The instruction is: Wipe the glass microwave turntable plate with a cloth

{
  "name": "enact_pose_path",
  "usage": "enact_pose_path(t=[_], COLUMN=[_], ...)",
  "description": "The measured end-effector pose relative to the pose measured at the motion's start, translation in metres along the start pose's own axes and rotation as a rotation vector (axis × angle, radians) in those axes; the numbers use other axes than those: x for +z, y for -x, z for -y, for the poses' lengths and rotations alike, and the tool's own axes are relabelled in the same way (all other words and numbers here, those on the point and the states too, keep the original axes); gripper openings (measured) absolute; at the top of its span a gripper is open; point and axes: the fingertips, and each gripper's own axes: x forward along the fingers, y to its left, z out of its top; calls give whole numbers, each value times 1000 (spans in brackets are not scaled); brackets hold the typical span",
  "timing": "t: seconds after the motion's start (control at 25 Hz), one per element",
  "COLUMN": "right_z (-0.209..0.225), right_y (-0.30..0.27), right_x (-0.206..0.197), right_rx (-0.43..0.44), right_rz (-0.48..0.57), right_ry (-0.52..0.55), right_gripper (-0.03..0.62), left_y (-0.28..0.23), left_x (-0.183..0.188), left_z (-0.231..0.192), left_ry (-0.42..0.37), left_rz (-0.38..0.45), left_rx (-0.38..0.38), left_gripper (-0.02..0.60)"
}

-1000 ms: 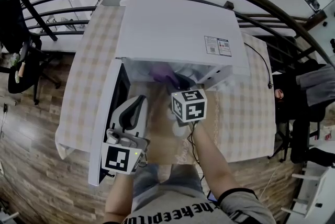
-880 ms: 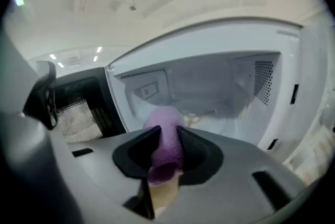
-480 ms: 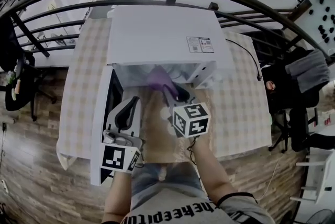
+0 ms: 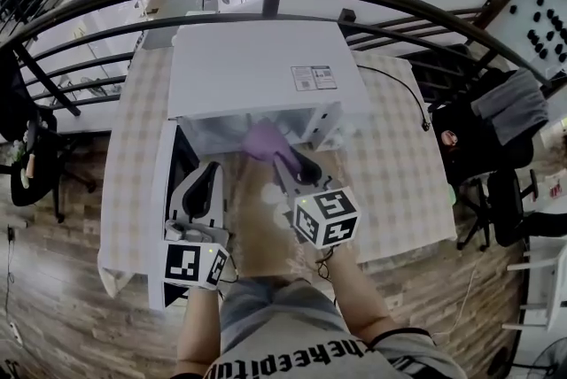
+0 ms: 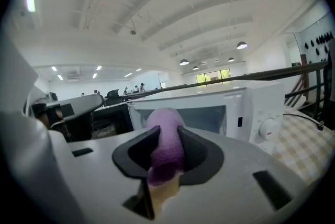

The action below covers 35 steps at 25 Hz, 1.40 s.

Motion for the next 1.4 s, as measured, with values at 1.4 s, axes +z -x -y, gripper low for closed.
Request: enact_pose_path(t=[1.4], right_z=[23], right_y=[160], right_x=[75], right_rx=[-70], right_rz=[249], right_ry=[67], right_gripper=[110], left_y=[21], left_x=[51], left_z=[97], left_ry=[-59], left_rz=[51], left_rx=[-38], left_gripper=[15])
